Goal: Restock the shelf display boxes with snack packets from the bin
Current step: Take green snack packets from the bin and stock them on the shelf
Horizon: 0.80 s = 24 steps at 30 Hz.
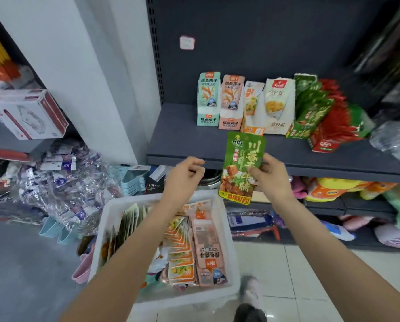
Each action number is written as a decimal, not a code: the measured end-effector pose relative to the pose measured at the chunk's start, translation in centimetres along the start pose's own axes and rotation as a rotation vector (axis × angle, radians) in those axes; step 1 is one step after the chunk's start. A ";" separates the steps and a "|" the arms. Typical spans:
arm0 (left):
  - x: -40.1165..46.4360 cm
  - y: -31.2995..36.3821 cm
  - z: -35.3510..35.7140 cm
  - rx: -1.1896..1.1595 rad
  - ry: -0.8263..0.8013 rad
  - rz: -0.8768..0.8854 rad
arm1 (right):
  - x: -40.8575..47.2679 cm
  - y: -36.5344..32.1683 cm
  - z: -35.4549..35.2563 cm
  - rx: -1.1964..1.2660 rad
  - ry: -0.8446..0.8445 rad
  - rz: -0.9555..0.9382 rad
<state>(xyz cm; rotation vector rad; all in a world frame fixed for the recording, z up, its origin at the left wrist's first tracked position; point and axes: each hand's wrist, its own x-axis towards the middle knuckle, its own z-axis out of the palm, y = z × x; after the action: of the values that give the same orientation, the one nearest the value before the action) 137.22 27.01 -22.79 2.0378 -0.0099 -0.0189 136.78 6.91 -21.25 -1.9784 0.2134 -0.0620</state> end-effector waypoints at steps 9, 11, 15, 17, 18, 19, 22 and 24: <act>14.3 11.8 13.0 -0.043 -0.015 0.190 | 13.9 0.3 -14.4 -0.161 0.171 -0.200; 17.4 13.3 16.4 -0.049 -0.024 0.173 | 17.9 0.7 -17.5 -0.116 0.202 -0.214; 22.7 15.2 21.8 -0.085 -0.139 0.095 | 23.8 0.0 -21.9 0.265 0.223 -0.173; 24.7 16.0 23.5 -0.096 -0.193 0.033 | 25.7 -0.4 -23.4 0.379 0.272 -0.188; 25.5 16.4 24.1 -0.086 -0.225 0.021 | 26.7 -0.3 -24.0 0.403 0.292 -0.195; 26.3 16.7 24.8 -0.067 -0.264 0.017 | 27.7 -0.1 -24.6 0.400 0.303 -0.200; 28.4 17.2 26.0 -0.024 -0.369 -0.003 | 30.0 0.4 -25.6 0.383 0.297 -0.227; 29.4 17.0 26.4 -0.014 -0.434 -0.022 | 31.2 0.4 -25.9 0.383 0.294 -0.244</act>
<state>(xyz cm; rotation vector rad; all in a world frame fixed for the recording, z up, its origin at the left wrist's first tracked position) 166.19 -4.69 -19.72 1.9834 -0.2579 -0.4730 163.73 -22.19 -12.77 -1.5971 0.1354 -0.5166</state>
